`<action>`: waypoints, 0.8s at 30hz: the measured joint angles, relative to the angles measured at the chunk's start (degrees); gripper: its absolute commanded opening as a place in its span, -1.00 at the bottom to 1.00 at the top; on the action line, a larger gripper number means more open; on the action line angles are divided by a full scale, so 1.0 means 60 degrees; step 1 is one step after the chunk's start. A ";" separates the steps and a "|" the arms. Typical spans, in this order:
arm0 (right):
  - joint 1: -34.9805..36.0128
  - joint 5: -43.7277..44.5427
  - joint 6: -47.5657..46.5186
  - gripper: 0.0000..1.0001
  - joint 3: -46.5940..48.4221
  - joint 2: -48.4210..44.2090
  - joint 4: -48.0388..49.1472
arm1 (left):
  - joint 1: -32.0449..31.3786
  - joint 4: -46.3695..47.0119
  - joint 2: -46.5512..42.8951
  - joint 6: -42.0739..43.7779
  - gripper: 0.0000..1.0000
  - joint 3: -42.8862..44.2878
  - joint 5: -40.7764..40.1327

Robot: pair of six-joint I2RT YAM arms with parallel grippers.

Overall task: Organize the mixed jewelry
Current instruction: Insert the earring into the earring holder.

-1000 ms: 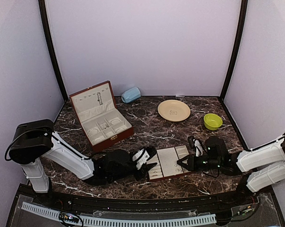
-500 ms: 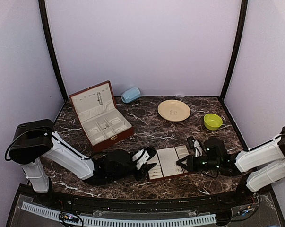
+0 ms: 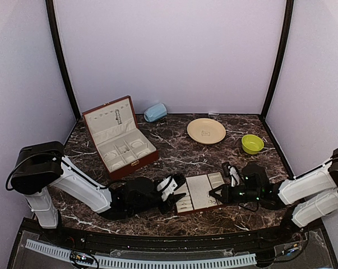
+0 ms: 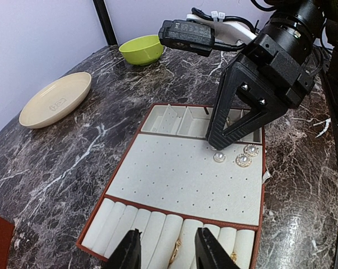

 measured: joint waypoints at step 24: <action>0.0091 0.0277 -0.0022 -0.83 -0.0168 0.0091 0.0393 | 0.0000 0.0004 0.0000 0.0000 -0.27 0.0000 -0.0004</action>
